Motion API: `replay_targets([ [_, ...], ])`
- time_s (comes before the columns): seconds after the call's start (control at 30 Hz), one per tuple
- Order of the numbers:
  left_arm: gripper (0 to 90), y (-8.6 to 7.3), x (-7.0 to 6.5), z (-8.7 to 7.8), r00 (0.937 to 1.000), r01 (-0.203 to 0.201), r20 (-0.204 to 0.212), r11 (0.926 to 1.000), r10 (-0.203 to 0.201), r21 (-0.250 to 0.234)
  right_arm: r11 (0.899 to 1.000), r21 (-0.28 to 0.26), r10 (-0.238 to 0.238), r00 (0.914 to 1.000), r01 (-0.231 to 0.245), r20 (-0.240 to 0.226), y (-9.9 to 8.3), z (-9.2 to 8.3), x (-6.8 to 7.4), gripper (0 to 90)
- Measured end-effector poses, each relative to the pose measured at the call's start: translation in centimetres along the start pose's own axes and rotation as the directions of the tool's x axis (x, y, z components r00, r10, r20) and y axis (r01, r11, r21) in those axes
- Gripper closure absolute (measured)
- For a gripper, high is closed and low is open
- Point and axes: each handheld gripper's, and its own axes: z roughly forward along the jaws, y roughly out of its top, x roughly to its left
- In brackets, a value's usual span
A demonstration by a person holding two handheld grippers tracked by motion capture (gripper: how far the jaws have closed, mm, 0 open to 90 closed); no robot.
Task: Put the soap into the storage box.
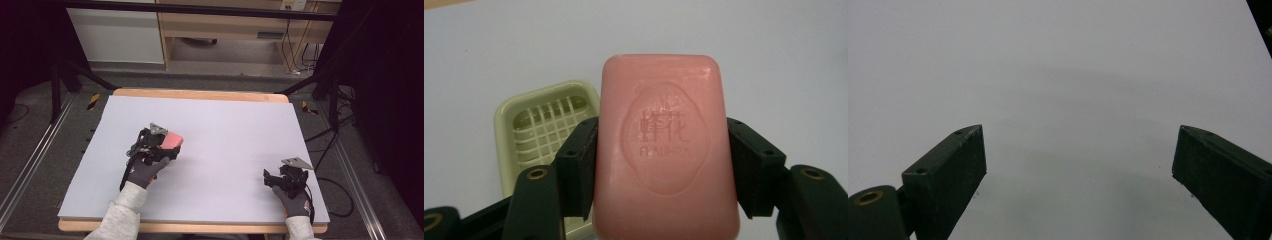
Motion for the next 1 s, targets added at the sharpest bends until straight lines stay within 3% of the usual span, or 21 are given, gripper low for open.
replay_targets([
  [0.5,37.4,0.3,2.2,0.6,0.9983,0.046,-0.037,0.9989,-0.046,0.007,1.0,-0.001,-0.002,1.0,0.002,-0.001,0.0,0.0,0.0,7.3],
  [1.0,37.4,0.7,3.5,1.9,0.9963,0.055,-0.068,0.9979,-0.052,0.035,1.0,0.003,-0.007,1.0,0.007,-0.002,0.0,0.1,0.2,7.4],
])
